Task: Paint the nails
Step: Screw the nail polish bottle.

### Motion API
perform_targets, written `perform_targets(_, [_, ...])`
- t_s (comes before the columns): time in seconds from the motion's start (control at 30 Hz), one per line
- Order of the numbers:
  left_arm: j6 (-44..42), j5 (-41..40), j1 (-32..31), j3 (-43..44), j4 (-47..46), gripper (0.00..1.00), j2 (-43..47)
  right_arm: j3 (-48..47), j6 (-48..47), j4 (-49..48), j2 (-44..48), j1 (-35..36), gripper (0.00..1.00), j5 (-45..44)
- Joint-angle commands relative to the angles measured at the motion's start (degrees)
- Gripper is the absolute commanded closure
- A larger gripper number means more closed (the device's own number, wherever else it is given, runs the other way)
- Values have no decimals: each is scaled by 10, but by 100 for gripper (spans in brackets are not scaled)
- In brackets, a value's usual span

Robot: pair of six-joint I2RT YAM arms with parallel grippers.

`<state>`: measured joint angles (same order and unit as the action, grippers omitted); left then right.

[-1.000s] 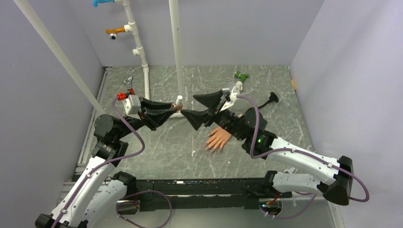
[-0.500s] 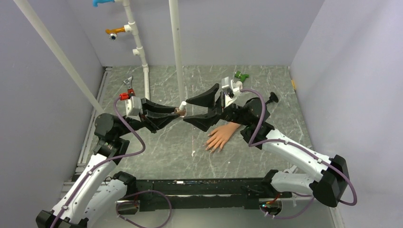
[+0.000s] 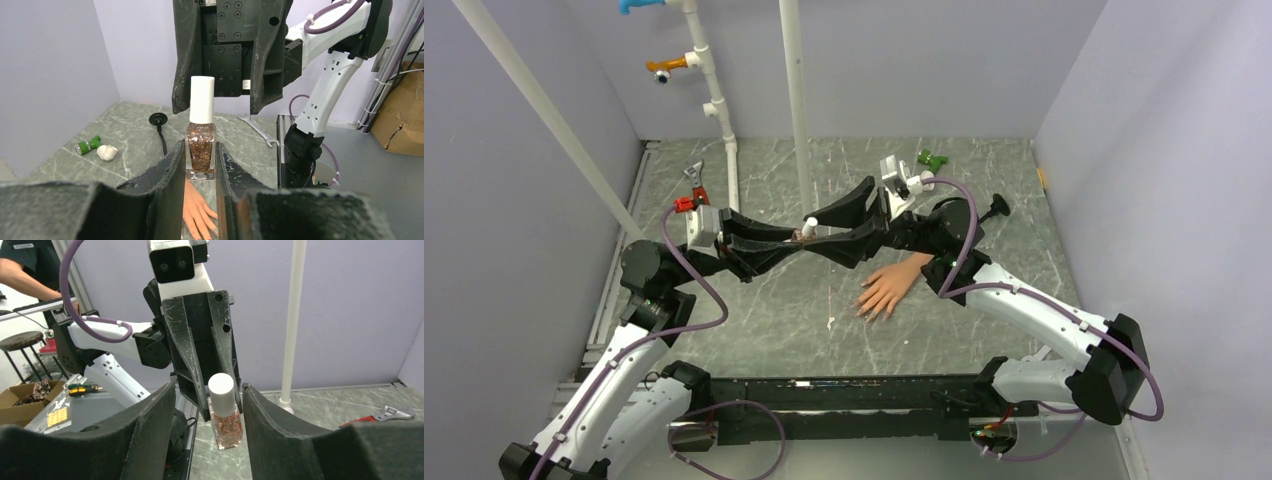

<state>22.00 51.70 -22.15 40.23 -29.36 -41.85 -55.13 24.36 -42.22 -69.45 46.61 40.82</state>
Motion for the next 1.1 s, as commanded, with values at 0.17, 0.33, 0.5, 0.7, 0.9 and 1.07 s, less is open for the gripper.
perform_targets(0.17, [10,10,1,23,-31,100,2,-26,17,-47,-6,-1,63,19])
perform_targets(0.33, [7,6,0,23,-28,100,5,-27,24,-45,-11,-2,72,27])
perform_targets(0.5, [6,1,0,21,-28,100,7,-21,24,-45,-6,-1,79,21])
perform_targets(0.7, [0,-4,1,23,-20,100,9,-10,23,-44,5,0,87,6])
perform_targets(0.9, [-1,-12,0,21,-21,100,13,0,-31,15,22,43,94,-44])
perform_targets(1.07, [1,-26,0,17,-23,100,16,9,-57,41,34,86,100,-135])
